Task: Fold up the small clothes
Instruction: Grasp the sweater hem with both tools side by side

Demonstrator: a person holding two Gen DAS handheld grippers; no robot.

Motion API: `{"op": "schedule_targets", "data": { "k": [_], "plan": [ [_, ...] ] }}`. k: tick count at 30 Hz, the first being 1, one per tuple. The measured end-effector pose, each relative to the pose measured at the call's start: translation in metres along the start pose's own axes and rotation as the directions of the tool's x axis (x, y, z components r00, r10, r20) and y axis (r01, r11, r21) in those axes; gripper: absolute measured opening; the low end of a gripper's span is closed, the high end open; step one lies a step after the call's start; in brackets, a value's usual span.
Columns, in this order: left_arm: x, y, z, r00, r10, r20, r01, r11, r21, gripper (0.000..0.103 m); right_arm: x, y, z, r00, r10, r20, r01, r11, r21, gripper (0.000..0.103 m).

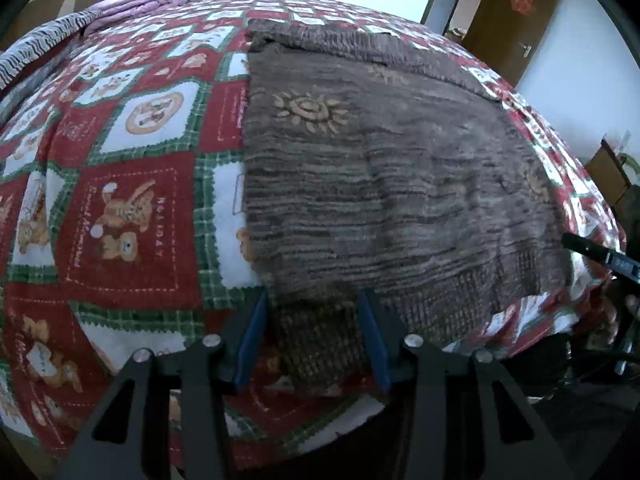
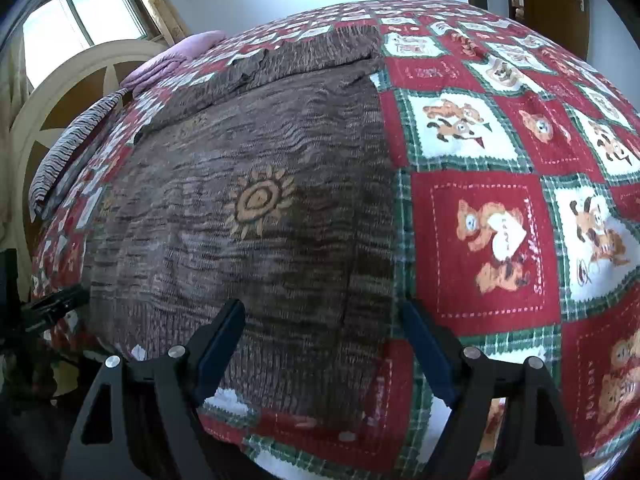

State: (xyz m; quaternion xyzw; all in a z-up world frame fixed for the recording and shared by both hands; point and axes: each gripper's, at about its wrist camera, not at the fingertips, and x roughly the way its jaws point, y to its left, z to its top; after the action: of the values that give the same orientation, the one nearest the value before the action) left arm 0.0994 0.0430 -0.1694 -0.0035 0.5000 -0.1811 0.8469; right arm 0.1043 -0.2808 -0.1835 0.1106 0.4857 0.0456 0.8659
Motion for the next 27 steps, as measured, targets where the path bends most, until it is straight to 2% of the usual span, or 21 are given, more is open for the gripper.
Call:
{"op": "schedule_targets", "data": {
  "k": [8,10,16,18,20,22,23,25,27],
  "plan": [
    [-0.003,0.008,0.001,1.000,-0.025,-0.011,0.024,0.999,-0.032,0.047,-0.006,-0.003,-0.012,1.000,0.009,-0.015,-0.009,1.000,-0.003,0.081],
    [-0.004,0.011,0.001,0.999,-0.034,-0.005,0.034,0.998,-0.043,0.044,-0.009,-0.006,-0.016,1.000,0.018,-0.016,-0.018,1.000,0.010,0.081],
    [-0.003,0.006,-0.002,1.000,-0.024,0.018,0.025,0.999,-0.026,0.043,-0.018,-0.008,-0.020,0.999,0.042,0.019,-0.043,0.999,0.008,0.081],
    [-0.002,0.006,-0.002,0.999,-0.028,0.022,0.028,0.999,-0.031,0.044,-0.017,-0.008,-0.021,0.999,0.046,0.014,-0.046,0.999,0.007,0.081],
    [-0.001,0.006,-0.002,0.999,-0.039,0.027,0.040,0.999,-0.034,0.050,-0.015,-0.007,-0.022,0.999,0.047,0.003,-0.047,0.999,0.004,0.081],
    [0.000,0.005,-0.002,0.999,-0.038,0.028,0.039,0.999,-0.026,0.053,-0.013,-0.005,-0.025,0.998,0.063,-0.010,-0.064,0.998,-0.007,0.077],
    [0.000,0.004,-0.002,0.999,-0.042,0.029,0.043,0.999,-0.024,0.054,-0.011,-0.003,-0.026,0.997,0.074,-0.019,-0.074,0.997,-0.014,0.070],
    [-0.001,0.004,-0.002,0.998,-0.046,0.030,0.047,0.999,-0.022,0.054,-0.009,0.000,-0.027,0.997,0.075,-0.028,-0.075,0.997,-0.026,0.069],
    [-0.001,0.004,-0.002,0.998,-0.045,0.034,0.046,0.999,-0.011,0.048,-0.009,0.000,-0.027,0.997,0.077,-0.029,-0.078,0.997,-0.027,0.067]
  ]
}}
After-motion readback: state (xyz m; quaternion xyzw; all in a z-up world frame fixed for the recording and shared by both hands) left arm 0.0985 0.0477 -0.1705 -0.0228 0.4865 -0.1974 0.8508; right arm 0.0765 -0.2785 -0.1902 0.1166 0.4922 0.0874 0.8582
